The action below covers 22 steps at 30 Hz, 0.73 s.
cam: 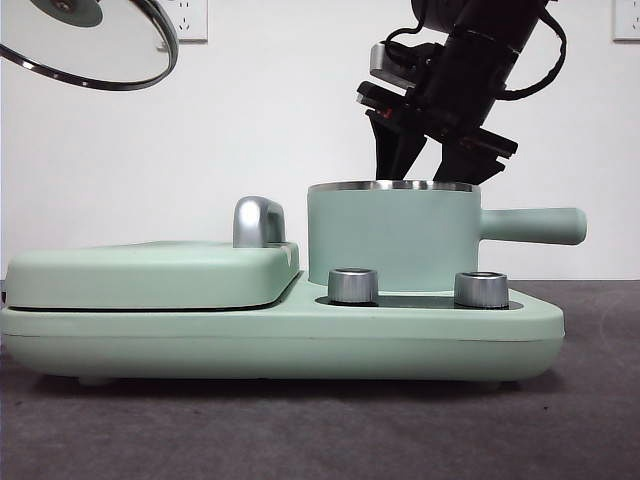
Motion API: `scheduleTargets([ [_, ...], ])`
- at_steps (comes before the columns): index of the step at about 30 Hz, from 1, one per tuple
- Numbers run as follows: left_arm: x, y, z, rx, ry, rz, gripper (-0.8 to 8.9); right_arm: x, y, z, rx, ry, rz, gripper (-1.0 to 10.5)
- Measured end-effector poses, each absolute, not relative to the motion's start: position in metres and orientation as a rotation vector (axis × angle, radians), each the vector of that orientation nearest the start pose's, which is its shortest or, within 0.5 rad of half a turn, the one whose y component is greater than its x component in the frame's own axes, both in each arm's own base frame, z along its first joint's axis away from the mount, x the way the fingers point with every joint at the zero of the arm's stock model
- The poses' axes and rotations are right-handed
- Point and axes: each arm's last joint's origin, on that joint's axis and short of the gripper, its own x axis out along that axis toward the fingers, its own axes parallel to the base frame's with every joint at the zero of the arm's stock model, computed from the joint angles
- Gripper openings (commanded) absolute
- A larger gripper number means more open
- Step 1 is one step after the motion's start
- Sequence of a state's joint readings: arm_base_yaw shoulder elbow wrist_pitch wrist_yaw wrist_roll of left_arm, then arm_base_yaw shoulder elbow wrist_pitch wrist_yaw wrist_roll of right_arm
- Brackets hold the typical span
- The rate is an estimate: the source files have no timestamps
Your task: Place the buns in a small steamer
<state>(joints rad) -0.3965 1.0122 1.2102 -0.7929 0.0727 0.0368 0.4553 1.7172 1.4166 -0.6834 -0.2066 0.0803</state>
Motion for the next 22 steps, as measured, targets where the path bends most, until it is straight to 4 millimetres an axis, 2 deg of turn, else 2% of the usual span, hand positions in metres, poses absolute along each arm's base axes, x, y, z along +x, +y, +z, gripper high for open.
scheduleTargets([
  [3,0.173,-0.075,0.380,0.132,0.585,-0.466,0.10,0.324,0.165,0.274,-0.056,1.017,0.566,3.7],
  [5,0.173,-0.075,0.380,0.132,0.585,-0.466,0.10,0.325,0.165,0.289,-0.056,1.010,0.569,3.7],
  [7,0.173,-0.075,0.380,0.132,0.585,-0.466,0.10,0.319,0.163,0.313,-0.050,0.951,0.579,3.6],
  [9,0.173,-0.075,0.380,0.132,0.585,-0.466,0.10,0.301,0.157,0.344,-0.045,0.833,0.583,3.6],
  [11,0.173,-0.075,0.380,0.132,0.585,-0.466,0.10,0.280,0.150,0.380,-0.041,0.634,0.562,3.6],
  [13,0.173,-0.075,0.380,0.132,0.585,-0.466,0.10,0.257,0.141,0.399,-0.018,0.480,0.569,3.6],
  [17,0.173,-0.075,0.380,0.132,0.585,-0.466,0.10,0.231,0.127,0.393,0.004,0.365,0.575,3.6],
  [22,0.173,-0.075,0.380,0.132,0.585,-0.466,0.10,0.201,0.110,0.361,0.009,0.339,0.574,3.6],
])
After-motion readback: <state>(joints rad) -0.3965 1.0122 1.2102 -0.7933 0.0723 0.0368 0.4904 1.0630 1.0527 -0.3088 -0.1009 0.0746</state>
